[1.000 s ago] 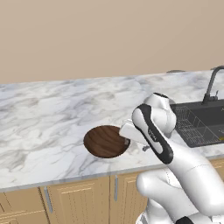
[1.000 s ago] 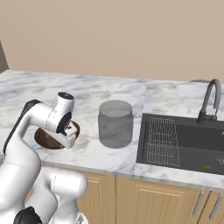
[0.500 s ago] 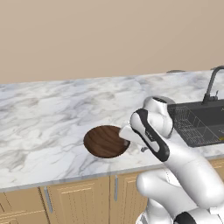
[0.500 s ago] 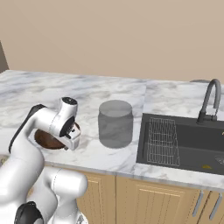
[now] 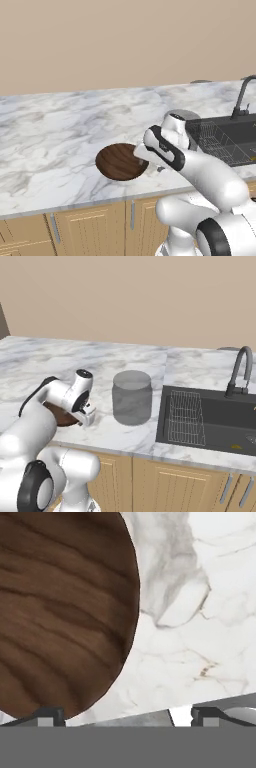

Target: Pick the jar and bowl and place them in the sink. Then turn on the water.

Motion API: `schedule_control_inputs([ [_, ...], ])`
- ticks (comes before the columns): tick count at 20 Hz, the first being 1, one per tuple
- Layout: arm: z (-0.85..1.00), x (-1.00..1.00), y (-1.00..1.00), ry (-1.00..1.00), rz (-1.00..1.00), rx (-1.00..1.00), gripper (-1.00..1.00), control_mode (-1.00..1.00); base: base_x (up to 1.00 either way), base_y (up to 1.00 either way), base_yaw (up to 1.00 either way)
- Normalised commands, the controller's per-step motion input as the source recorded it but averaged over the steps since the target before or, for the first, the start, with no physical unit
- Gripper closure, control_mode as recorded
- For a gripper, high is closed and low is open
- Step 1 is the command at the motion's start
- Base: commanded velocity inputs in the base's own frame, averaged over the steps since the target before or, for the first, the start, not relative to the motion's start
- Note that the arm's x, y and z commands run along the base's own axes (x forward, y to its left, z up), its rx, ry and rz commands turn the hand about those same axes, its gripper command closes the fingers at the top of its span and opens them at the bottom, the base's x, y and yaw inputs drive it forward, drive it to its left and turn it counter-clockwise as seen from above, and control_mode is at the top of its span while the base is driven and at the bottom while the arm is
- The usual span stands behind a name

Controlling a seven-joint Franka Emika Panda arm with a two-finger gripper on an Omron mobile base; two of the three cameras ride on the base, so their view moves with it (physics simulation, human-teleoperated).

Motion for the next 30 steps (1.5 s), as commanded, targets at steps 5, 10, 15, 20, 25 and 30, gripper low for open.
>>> schedule_control_inputs([
  [5, -0.28, 0.34, 0.00, 0.00, 0.00, 0.00, -1.00, -1.00, 0.00, 0.00, 0.00],
  [10, -0.20, 0.27, 0.00, 0.00, 0.00, 0.00, -1.00, -1.00, 0.00, 0.00, 0.00],
  [15, -0.14, 0.15, 0.00, 0.00, -0.01, 0.00, -1.00, -1.00, 0.00, 0.00, 0.00],
  [20, -0.11, 0.03, 0.00, 0.00, -0.01, 0.00, -1.00, -1.00, 0.00, 0.00, 0.00],
  [25, -0.09, 0.00, 0.00, 0.00, 0.00, 0.00, -1.00, -1.00, 0.00, 0.00, 0.00],
  [30, -0.04, 0.00, 0.02, 0.00, 0.00, 0.00, -1.00, -1.00, 0.00, 0.00, 0.00],
])
